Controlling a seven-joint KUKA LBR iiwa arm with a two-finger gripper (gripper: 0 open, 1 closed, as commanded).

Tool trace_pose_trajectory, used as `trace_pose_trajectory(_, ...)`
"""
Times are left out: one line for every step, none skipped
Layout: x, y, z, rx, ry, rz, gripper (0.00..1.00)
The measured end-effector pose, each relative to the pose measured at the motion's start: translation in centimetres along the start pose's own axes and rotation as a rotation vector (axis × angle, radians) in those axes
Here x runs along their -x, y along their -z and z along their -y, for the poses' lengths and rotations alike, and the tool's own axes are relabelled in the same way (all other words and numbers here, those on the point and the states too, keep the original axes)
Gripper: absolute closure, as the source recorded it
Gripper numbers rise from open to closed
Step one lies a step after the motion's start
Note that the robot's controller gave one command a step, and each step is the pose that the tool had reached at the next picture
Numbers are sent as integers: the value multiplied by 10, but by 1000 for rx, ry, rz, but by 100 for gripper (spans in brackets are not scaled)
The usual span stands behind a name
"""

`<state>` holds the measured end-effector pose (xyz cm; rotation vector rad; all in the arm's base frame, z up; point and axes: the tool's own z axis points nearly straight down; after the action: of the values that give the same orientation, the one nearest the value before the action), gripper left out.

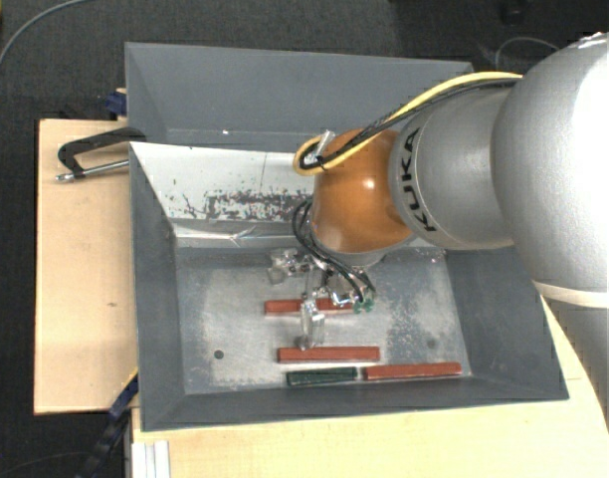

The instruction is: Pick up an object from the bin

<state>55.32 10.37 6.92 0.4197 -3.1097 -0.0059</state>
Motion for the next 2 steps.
trace_pose_trajectory(1, 2, 3, -3, -2, 4, 100)
trace_pose_trajectory(1, 2, 3, -3, -2, 4, 0)
